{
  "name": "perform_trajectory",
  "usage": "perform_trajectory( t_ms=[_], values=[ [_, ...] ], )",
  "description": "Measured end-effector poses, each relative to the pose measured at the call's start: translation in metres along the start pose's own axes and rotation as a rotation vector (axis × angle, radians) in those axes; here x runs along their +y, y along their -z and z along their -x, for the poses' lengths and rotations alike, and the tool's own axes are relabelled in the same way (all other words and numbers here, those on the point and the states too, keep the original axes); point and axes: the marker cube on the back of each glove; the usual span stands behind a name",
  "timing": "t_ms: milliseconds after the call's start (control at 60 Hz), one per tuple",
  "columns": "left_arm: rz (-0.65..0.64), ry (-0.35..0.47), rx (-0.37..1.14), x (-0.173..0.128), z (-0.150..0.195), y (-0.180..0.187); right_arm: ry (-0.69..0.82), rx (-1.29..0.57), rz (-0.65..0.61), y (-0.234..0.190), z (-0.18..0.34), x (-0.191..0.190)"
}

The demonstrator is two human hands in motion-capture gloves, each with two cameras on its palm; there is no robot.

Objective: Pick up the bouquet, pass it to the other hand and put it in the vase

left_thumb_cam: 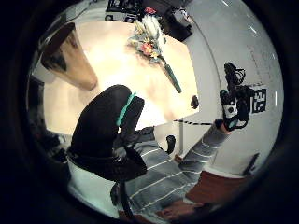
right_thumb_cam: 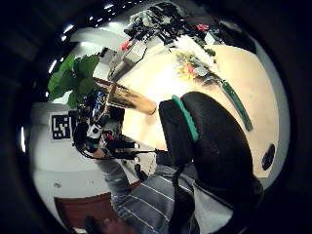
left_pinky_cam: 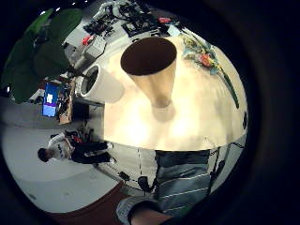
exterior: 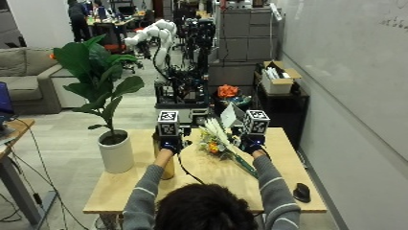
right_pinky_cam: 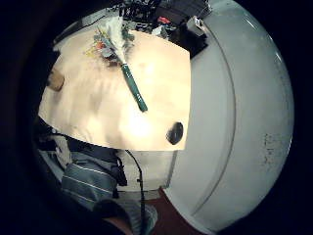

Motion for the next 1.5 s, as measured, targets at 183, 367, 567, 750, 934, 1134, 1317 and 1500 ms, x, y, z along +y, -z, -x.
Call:
perform_trajectory(
  t_ms=[183, 367, 567, 750, 934, 1134, 1317, 1500],
  values=[
    [0.018, 0.015, 0.005, 0.003, 0.013, -0.004, 0.022, 0.027, 0.023, -0.004, 0.013, 0.002],
    [0.019, 0.015, -0.001, 0.01, 0.016, 0.001, 0.047, 0.069, 0.01, 0.004, 0.022, 0.006],
    [0.039, -0.01, 0.037, 0.016, 0.011, 0.0, 0.033, 0.106, 0.028, 0.017, 0.033, 0.017],
    [0.031, -0.034, 0.048, 0.003, 0.006, -0.017, 0.051, 0.106, 0.029, 0.025, 0.038, 0.017],
    [0.047, -0.064, 0.04, 0.013, -0.01, -0.014, 0.037, 0.082, 0.025, 0.036, 0.037, 0.017],
    [0.036, -0.042, 0.014, 0.005, -0.005, -0.012, -0.063, 0.091, 0.008, 0.046, 0.012, 0.0],
    [0.025, -0.043, 0.033, -0.003, -0.004, -0.018, -0.148, 0.085, -0.016, 0.038, -0.026, -0.021],
    [-0.012, -0.05, 0.054, 0.003, -0.013, -0.023, -0.27, -0.015, -0.029, 0.021, -0.061, -0.025]
  ],
)
